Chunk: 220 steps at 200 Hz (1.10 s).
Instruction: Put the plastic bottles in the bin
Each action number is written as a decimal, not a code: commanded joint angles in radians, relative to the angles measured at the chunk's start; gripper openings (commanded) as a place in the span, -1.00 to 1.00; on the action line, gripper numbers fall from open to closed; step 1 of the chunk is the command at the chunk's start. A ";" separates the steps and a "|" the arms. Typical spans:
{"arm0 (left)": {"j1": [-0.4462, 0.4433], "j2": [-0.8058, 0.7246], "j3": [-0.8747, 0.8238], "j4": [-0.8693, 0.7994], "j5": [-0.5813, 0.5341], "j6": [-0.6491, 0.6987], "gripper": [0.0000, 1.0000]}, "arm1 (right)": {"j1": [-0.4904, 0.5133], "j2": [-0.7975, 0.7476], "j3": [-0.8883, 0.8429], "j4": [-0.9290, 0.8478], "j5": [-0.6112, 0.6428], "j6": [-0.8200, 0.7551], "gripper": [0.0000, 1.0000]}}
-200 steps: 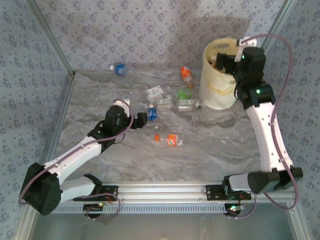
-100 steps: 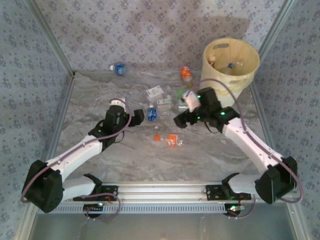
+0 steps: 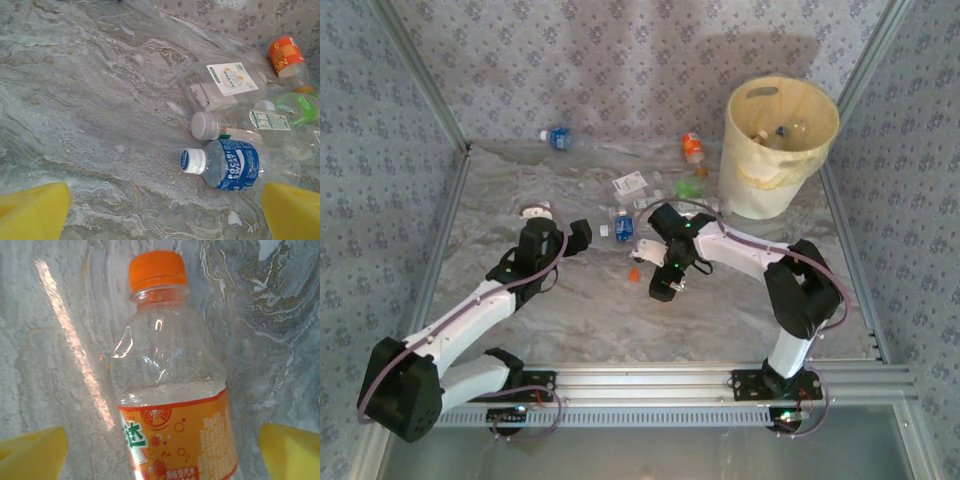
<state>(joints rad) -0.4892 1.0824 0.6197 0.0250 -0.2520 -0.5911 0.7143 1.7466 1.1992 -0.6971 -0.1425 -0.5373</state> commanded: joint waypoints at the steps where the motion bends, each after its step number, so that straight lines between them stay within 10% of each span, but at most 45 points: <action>1: 0.011 -0.011 -0.008 0.003 0.002 -0.020 0.96 | 0.022 0.034 0.031 -0.010 0.074 -0.054 0.99; 220: 0.013 0.037 0.000 0.003 0.035 -0.042 0.96 | 0.034 -0.056 -0.154 0.226 0.134 0.057 -0.11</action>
<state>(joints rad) -0.4839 1.1168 0.6182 0.0250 -0.2272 -0.6228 0.7597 1.7580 1.0786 -0.5114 -0.0105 -0.5259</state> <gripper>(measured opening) 0.979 0.549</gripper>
